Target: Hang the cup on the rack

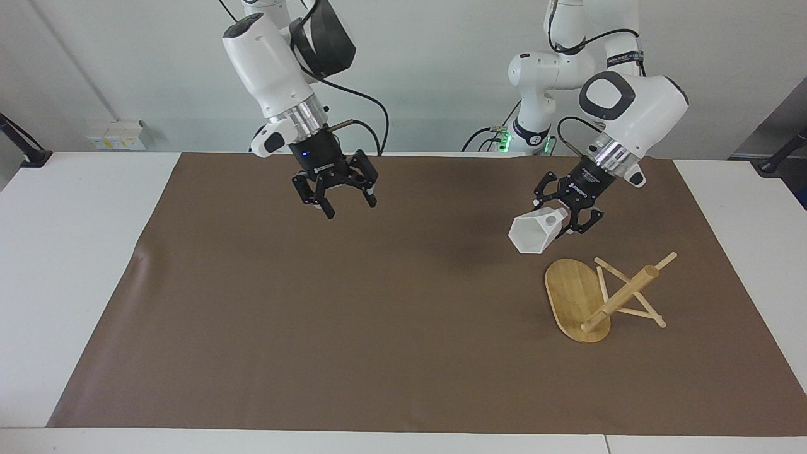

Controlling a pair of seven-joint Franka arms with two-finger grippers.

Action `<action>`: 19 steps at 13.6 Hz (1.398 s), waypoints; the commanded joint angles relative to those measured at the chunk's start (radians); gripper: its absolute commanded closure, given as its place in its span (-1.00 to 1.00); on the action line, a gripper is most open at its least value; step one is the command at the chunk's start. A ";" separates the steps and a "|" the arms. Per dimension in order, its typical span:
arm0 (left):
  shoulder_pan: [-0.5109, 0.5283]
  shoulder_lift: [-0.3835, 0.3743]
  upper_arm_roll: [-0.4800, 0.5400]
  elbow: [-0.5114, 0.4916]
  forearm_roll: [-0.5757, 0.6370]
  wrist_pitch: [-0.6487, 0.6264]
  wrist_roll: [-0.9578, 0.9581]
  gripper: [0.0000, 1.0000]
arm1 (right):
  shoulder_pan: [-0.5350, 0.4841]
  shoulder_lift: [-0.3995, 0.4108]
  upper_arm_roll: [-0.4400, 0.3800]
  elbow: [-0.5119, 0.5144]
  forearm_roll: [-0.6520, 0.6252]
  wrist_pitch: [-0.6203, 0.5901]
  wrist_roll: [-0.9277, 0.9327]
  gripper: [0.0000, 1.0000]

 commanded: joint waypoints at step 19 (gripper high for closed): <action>-0.019 0.150 0.010 0.132 0.014 0.229 -0.150 1.00 | -0.004 -0.007 -0.429 0.068 -0.265 -0.283 -0.542 -1.00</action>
